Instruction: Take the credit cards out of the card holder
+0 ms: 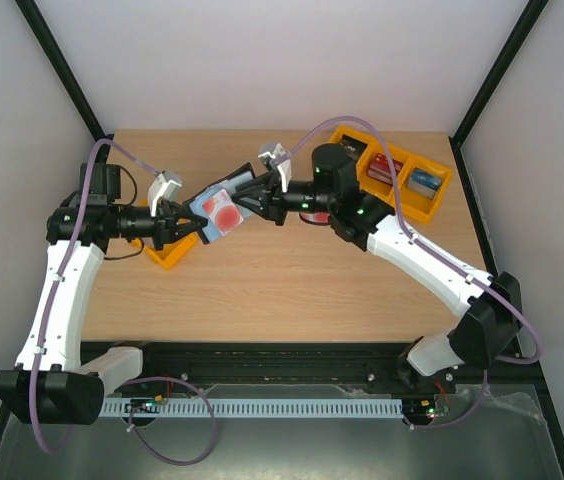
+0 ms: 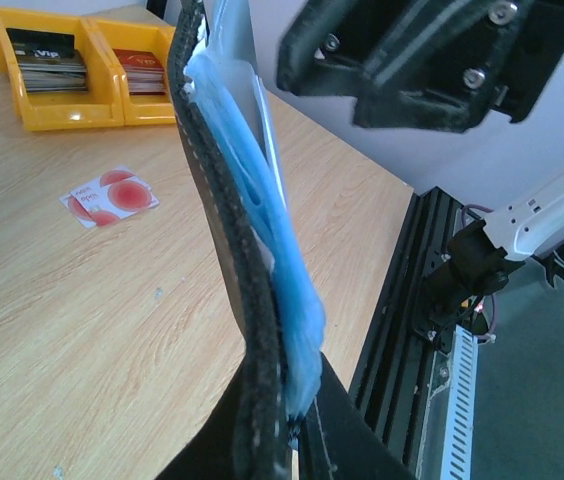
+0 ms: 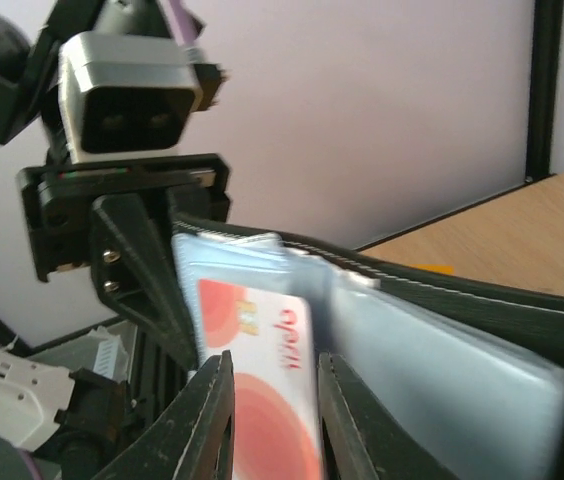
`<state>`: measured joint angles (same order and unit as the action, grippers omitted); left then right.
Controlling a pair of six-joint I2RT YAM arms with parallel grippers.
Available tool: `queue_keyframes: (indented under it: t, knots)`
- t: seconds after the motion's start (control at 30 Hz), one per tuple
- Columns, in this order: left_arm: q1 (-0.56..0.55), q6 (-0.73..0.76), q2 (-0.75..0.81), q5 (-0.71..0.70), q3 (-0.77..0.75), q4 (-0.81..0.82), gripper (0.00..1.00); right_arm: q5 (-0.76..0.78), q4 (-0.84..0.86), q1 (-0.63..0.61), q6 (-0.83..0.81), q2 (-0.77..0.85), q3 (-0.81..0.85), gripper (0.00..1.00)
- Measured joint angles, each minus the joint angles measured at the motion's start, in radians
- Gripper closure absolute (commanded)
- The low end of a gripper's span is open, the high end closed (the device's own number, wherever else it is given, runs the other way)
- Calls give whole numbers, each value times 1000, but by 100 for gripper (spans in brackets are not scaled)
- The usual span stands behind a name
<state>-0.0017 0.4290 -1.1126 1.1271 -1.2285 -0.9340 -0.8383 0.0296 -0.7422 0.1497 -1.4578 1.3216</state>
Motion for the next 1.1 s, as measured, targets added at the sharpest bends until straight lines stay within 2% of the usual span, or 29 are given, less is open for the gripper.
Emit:
queue_keyframes:
  t: [0.1, 0.23, 0.43, 0.53, 0.7, 0.77, 0.87, 1.1]
  knots:
    - [0, 5, 0, 2, 0, -1, 98, 14, 6, 19, 27, -5, 0, 78]
    - [0, 11, 0, 6, 0, -5, 98, 17, 11, 34, 47, -24, 0, 72]
    - [0, 16, 0, 9, 0, -13, 98, -50, 13, 34, 50, -68, 0, 70]
    - [0, 17, 0, 9, 0, -18, 98, -89, 17, 34, 58, -81, 0, 75]
    - [0, 17, 0, 9, 0, -19, 98, -159, 29, 31, 68, -110, 2, 77]
    - [0, 17, 0, 9, 0, -20, 98, -185, 28, 27, 66, -122, 2, 83]
    - [0, 17, 0, 9, 0, -21, 98, -214, 20, 17, 48, -131, 2, 97]
    - [2, 18, 0, -1, 0, -19, 98, -259, 2, 10, -7, -103, 4, 98]
